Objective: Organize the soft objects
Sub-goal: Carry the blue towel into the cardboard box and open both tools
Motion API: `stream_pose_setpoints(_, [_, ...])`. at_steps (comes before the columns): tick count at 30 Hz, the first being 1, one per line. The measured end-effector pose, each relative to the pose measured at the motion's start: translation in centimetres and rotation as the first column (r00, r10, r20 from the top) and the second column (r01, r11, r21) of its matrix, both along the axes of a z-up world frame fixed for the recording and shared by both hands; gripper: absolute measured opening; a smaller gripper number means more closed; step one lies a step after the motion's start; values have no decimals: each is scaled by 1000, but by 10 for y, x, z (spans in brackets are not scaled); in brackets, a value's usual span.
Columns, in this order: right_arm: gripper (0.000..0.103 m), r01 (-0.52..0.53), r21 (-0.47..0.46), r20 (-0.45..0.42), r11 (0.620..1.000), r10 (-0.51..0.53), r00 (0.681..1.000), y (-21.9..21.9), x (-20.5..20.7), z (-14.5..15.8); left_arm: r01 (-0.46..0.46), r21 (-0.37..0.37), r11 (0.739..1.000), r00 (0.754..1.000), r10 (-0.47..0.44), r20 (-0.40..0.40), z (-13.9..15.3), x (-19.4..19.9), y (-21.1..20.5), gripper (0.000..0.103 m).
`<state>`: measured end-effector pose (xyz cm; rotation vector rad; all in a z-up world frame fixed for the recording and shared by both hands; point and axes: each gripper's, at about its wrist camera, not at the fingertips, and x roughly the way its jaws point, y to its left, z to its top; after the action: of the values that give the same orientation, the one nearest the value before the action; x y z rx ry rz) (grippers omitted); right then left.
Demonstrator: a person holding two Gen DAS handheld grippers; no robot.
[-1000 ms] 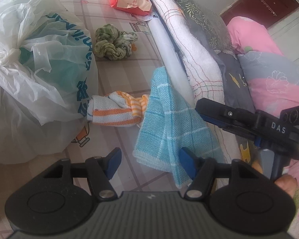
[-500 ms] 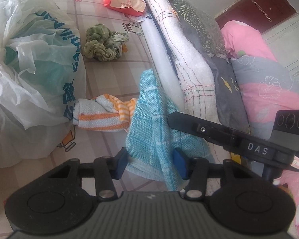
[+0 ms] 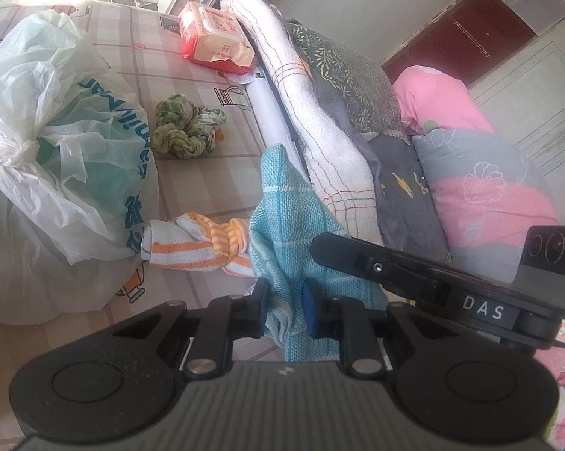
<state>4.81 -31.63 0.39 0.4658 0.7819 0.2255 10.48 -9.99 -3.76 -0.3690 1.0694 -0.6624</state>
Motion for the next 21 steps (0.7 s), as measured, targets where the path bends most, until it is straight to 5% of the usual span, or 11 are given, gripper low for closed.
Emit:
stream_pose_setpoints(7, [13,-55,-13,69,998,56,996,41,5,40,-86,-18,996,991,88,98,43,-15,45,18])
stream_pose_setpoints(12, [13,-144,19,140,989,140,980,98,31,67,-213,11,977,962,208,180,79,-27,109,17])
stream_pose_setpoints(18, [13,-286,106,185,952,263,947,193,79,77,-392,94,915,903,364,228,101,-37,203,17])
stream_pose_setpoints(21, [13,-338,183,154,923,312,937,247,110,71,-481,170,860,866,436,245,103,-37,250,17])
